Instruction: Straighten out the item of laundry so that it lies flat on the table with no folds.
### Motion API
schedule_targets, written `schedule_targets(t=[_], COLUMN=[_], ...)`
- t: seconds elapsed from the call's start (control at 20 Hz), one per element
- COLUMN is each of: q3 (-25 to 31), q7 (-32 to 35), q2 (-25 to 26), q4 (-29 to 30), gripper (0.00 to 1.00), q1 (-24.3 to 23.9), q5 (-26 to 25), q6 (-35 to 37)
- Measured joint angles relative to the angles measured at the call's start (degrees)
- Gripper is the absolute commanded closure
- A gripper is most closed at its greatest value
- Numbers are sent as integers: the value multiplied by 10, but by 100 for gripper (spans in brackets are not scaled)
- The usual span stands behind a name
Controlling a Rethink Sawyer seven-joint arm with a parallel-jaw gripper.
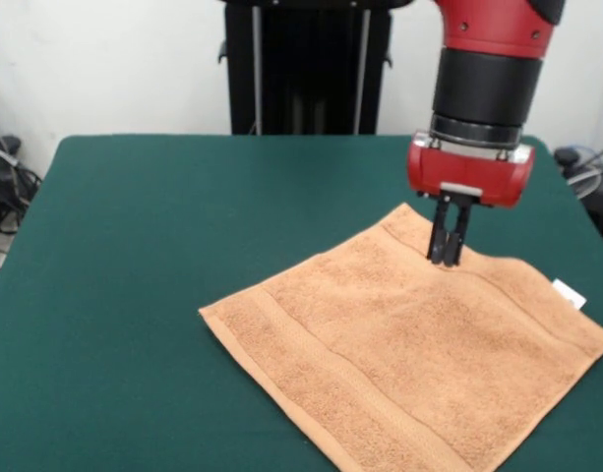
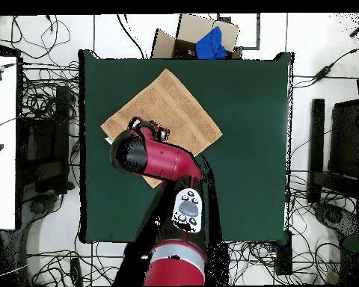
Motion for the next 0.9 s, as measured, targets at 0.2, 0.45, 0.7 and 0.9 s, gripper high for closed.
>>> schedule_targets(t=[0.2,0.45,0.7,0.9], q3=[16,26,34,35], q7=[0,0,0,0], q2=[-2,-6,-16,-15], q4=[10,28,50,58], gripper=[100,100,100,100], q1=[-26,-46,-59,-58], q5=[-34,-62,-85,-94], q6=[-3,-4,-4,-5])
